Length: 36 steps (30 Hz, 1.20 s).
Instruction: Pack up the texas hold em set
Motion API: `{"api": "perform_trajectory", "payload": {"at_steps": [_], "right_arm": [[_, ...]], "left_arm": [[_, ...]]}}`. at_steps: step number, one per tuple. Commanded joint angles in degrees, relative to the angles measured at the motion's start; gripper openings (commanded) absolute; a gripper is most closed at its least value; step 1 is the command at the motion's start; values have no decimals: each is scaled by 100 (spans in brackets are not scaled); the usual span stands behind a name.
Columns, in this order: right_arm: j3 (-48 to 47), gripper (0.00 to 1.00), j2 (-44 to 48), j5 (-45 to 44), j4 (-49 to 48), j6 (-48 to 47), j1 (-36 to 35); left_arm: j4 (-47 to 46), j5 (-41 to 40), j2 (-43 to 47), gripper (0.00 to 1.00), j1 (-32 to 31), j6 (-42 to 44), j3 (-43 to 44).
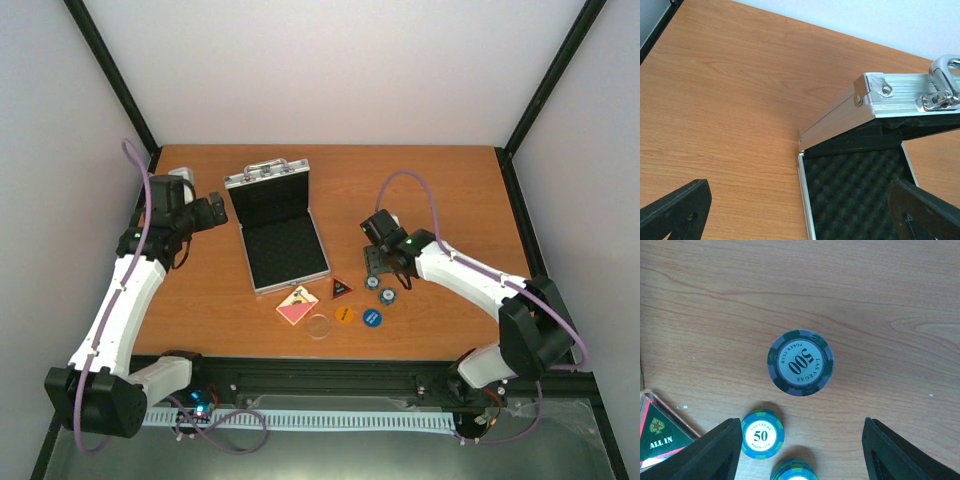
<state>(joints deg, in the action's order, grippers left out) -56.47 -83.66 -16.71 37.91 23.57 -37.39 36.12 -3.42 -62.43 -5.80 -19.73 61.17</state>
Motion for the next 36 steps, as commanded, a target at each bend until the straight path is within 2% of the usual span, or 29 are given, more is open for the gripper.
{"api": "perform_trajectory", "payload": {"at_steps": [1,9,13,29,36], "right_arm": [[74,68,-19,-19,15,55,-66],[-409,73,-572,-484,-36,-110,-71],[-681,70,-973,-525,-51,-109,-69],[-813,65,-1372,-728,-210,-170,3],[-810,63,-1325,-419,-395,-259,261]], "left_arm": [[110,-81,-41,100,-26,-52,70],[64,-1,-32,100,-28,-91,36],[124,-45,-15,100,-26,-96,64],[184,-73,29,100,-26,-103,54],[196,-67,30,100,-26,-102,61]]}}
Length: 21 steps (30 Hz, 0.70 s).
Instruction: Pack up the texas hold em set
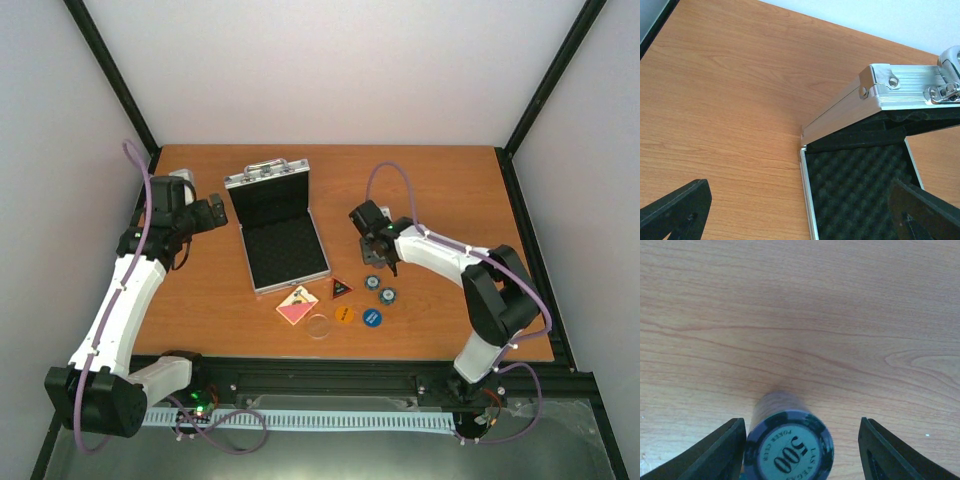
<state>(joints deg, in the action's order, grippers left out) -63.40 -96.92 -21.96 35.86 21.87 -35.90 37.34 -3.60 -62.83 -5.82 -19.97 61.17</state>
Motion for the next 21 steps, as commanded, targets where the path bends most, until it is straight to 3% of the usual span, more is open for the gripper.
{"api": "perform_trajectory", "payload": {"at_steps": [1,10,21], "right_arm": [[-131,63,-11,175,-207,-133,130],[-167,59,-143,751,-200,-288,270],[-146,55,-219,847,-185,-340,460]], "left_arm": [[76,-55,65,100,-24,-77,62],[123,-108,52,100,-25,-69,88],[124,-137,-9,100,-27,-57,103]]}}
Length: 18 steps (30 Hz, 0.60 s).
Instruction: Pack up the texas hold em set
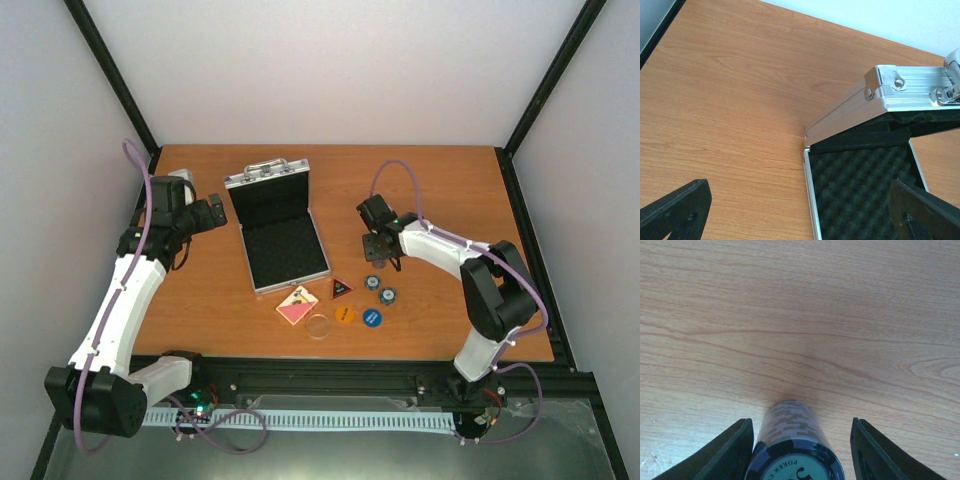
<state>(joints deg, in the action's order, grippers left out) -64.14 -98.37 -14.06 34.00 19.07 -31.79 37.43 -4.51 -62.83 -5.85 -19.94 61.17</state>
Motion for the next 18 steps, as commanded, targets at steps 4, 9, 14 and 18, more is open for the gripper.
{"api": "perform_trajectory", "payload": {"at_steps": [4,9,14,18], "right_arm": [[-57,51,-89,61,20,-92,106],[-34,45,-78,105,18,-96,162],[9,50,-89,118,67,-102,173],[43,55,-60,136,70,-71,175]], "left_arm": [[124,-64,-23,100,-27,-48,114],[150,-85,-28,100,-22,-58,140],[186,-108,-26,100,-22,-52,159],[190,-115,-29,100,-24,-44,159]]}}
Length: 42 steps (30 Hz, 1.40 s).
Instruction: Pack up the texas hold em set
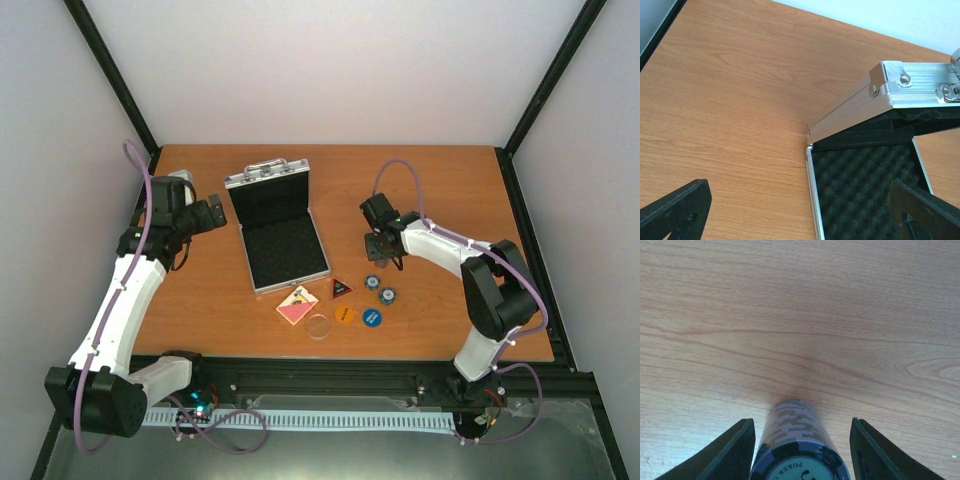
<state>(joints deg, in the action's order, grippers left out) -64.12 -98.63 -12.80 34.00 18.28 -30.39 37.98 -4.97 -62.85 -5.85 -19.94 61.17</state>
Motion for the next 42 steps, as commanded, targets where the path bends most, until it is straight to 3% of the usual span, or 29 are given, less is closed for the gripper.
{"api": "perform_trajectory", "payload": {"at_steps": [1,9,21,23,26,32,42], "right_arm": [[35,55,-34,28,84,22,34],[37,55,-154,209,127,68,51],[30,48,-306,161,111,112,139],[51,44,-306,149,99,117,147],[59,26,-329,121,92,139,154],[45,3,-323,79,117,177,164],[-82,3,496,474,-47,108,157]], "left_arm": [[133,-81,-26,100,-26,-47,159],[162,-106,-43,100,-22,-52,141],[162,-114,-53,100,-22,-69,123],[158,-125,-44,100,-23,-64,115],[166,-125,-43,100,-24,-77,115],[191,-155,-33,100,-22,-76,106],[192,-162,-42,100,-24,-89,137]]}}
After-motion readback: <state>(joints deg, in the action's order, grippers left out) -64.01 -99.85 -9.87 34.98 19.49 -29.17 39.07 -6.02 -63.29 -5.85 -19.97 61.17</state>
